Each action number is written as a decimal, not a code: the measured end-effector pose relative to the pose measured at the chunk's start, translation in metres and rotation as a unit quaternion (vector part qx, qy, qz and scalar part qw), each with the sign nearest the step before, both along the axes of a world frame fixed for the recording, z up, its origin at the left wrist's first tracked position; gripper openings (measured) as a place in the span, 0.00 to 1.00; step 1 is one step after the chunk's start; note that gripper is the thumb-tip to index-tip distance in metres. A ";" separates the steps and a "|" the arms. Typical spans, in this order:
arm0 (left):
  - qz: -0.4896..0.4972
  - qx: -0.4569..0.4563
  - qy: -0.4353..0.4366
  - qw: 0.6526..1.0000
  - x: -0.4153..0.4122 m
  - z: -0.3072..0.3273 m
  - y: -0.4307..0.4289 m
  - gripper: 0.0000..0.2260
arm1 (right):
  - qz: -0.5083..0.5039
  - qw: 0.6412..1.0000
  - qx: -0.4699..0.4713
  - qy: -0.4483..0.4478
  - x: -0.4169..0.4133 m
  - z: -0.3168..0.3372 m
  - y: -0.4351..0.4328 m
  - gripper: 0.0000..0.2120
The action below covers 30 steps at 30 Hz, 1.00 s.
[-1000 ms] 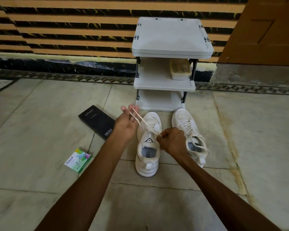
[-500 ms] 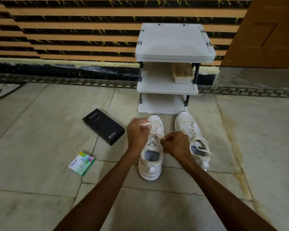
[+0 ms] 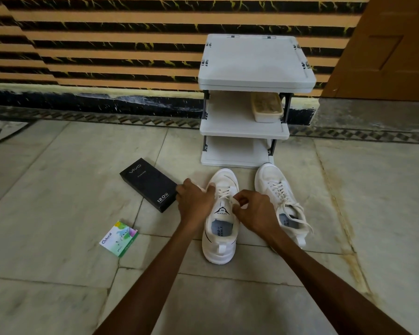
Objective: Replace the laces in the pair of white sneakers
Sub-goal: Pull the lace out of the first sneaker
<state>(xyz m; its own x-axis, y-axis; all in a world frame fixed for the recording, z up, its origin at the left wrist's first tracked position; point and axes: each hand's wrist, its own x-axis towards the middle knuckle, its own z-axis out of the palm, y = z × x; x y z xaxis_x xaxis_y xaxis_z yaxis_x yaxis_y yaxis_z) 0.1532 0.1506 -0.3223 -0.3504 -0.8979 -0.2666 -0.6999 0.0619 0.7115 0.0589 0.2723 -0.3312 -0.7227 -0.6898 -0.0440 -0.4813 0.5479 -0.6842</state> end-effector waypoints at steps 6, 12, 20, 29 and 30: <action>-0.147 -0.115 -0.038 0.982 0.014 -0.001 0.008 0.28 | 0.030 0.989 0.072 0.127 0.006 -0.002 -0.011 0.12; -0.114 -0.152 0.015 0.982 0.012 -0.012 0.021 0.22 | 0.050 0.974 0.132 0.179 0.011 -0.005 -0.012 0.11; 0.017 0.046 0.159 0.986 0.027 -0.028 -0.002 0.21 | -0.113 0.988 -0.073 -0.074 0.004 -0.009 -0.009 0.10; -0.112 -0.080 0.074 0.988 0.024 -0.013 0.002 0.16 | 0.165 0.951 0.105 0.241 0.011 -0.015 -0.028 0.24; -0.106 -0.081 0.070 0.988 0.025 -0.013 0.001 0.16 | 0.152 0.961 0.068 0.221 0.009 -0.020 -0.028 0.20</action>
